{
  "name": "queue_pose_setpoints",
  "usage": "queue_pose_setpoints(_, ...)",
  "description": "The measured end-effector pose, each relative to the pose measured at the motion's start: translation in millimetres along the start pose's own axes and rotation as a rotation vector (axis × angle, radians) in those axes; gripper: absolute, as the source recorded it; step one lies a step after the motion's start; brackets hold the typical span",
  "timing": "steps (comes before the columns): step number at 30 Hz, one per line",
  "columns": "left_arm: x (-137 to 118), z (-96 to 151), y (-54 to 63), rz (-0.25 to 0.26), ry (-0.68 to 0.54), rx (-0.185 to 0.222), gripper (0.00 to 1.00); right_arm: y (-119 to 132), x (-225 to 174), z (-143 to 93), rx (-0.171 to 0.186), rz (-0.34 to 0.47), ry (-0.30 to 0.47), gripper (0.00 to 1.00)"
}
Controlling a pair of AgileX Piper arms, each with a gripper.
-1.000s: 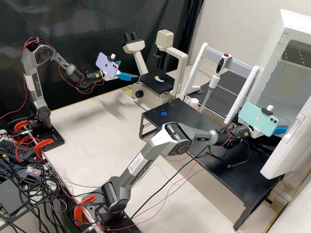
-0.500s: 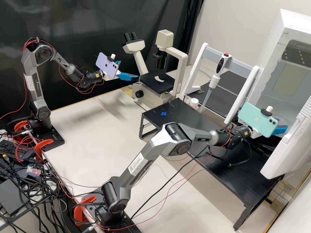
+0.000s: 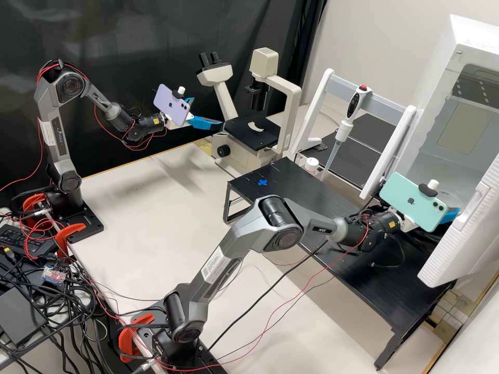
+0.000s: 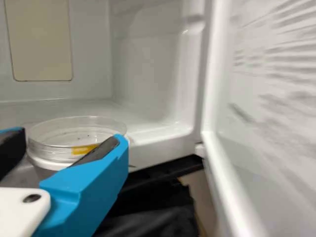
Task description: Move the petri dish to the microscope
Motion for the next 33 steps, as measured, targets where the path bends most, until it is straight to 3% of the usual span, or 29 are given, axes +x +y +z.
queue_pose_setpoints(13,0.0,0.0,0.0,0.0,0.0,0.0,1.0,29.8,-64.5,-7.8,0.005,0.138,0.124,0.0)
queue_pose_setpoints(14,0.0,0.0,0.0,0.0,0.0,0.0,1.0,29.8,-66.3,-8.7,0.005,0.142,0.132,1.0)
queue_pose_setpoints(23,0.0,0.0,0.0,0.0,0.0,0.0,1.0,25.5,-66.3,-12.0,0.007,0.131,0.139,1.0)
queue_pose_setpoints(26,0.0,0.0,0.0,0.0,0.0,0.0,1.0,22.0,-64.7,-14.8,-0.012,0.117,0.133,1.0)
queue_pose_setpoints(33,0.0,0.0,0.0,0.0,0.0,0.0,1.0,13.3,-58.6,-13.2,-0.015,0.089,0.119,1.0)
